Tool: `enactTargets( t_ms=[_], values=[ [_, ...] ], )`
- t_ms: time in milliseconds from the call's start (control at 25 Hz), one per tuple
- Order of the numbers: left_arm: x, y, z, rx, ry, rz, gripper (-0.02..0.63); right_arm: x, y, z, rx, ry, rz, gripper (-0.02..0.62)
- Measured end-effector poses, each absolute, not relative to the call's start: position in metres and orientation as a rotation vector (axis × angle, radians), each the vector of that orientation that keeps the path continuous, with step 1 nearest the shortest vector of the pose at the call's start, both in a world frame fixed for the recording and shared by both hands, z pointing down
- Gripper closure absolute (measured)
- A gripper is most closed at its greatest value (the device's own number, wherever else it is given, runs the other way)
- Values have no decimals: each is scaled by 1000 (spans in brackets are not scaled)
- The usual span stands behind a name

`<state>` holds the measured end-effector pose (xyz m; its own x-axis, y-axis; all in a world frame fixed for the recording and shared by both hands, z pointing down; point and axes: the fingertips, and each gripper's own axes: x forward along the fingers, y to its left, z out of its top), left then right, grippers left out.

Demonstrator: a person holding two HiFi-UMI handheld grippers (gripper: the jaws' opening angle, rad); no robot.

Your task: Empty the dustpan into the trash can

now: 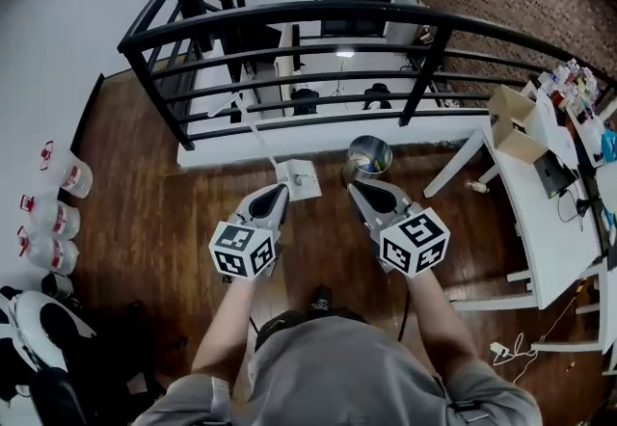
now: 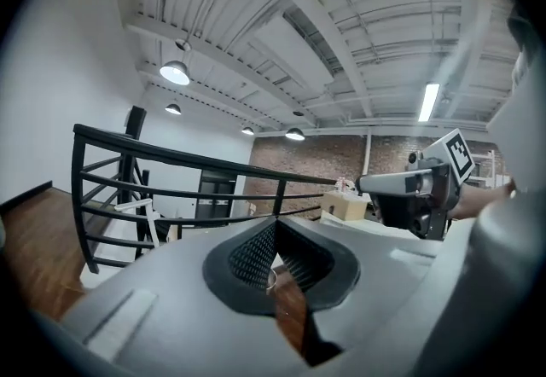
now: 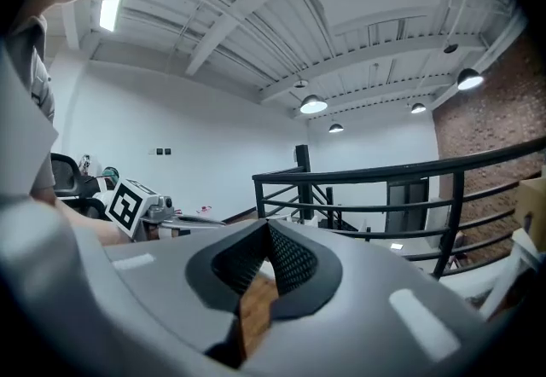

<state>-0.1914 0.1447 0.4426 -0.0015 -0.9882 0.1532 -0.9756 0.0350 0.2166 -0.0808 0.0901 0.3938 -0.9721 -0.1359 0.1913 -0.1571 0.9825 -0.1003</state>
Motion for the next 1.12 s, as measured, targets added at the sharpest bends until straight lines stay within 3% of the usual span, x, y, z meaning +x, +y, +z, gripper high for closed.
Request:
enactTargets(
  t_ms=[720, 1120],
  values=[
    [-463, -36, 553, 1583, -2294, 27, 595, -294, -99, 417, 147, -2884, 172, 597],
    [-541, -72, 621, 1371, -2275, 85, 532, -386, -164, 440, 112, -2837, 232, 597]
  ],
)
